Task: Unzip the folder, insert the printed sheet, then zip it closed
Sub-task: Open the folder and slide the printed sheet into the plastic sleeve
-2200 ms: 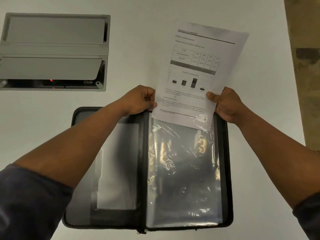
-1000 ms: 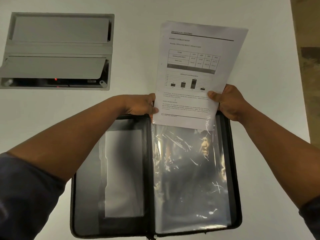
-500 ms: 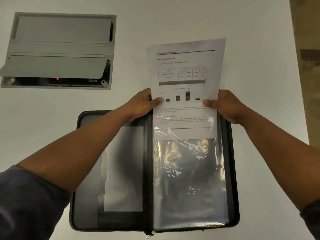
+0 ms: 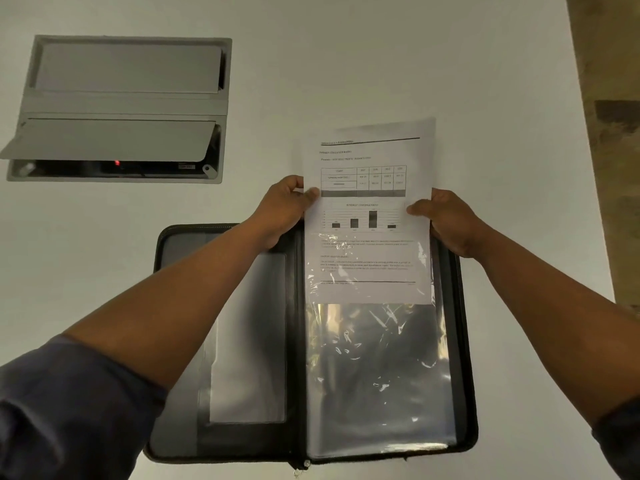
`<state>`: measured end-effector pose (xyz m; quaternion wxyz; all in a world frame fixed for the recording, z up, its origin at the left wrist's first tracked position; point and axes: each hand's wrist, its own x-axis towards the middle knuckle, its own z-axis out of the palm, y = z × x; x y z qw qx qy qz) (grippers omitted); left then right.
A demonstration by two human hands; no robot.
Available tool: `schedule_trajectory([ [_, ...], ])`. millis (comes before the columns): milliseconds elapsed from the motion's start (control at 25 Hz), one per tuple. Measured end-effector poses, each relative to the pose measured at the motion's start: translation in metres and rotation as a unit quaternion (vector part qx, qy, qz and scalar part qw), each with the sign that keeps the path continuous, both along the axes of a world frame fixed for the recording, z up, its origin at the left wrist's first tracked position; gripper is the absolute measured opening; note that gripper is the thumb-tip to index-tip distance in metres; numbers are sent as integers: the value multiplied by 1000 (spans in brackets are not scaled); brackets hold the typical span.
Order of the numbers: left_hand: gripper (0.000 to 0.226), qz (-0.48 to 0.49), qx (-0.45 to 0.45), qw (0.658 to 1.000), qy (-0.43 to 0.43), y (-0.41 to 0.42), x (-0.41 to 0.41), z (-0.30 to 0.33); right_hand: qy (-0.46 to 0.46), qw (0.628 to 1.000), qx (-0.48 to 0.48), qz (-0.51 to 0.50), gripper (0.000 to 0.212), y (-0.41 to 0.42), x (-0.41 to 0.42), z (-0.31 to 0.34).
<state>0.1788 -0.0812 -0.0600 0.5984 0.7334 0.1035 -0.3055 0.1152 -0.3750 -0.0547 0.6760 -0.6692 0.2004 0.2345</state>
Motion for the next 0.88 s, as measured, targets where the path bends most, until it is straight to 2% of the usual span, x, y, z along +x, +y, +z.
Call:
schedule_trajectory([
  [120, 17, 6, 36, 999, 10, -2, 2, -3, 11, 999, 3, -33, 22, 4, 2, 3],
  [280, 13, -3, 27, 999, 21, -1, 0, -3, 10, 997, -20, -77, 15, 9, 2, 3],
  [360, 16, 15, 26, 999, 17, -3, -2, -3, 10, 996, -41, -73, 13, 9, 0, 2],
  [480, 7, 41, 28, 999, -4, -7, -5, -3, 7, 997, -55, -57, 13, 9, -2, 1],
  [720, 19, 29, 50, 998, -11, -5, -6, -7, -11, 995, -32, -96, 15, 14, -4, 3],
  [880, 25, 58, 3, 998, -14, -7, -9, -6, -1, 993, -60, -97, 13, 14, -5, 0],
])
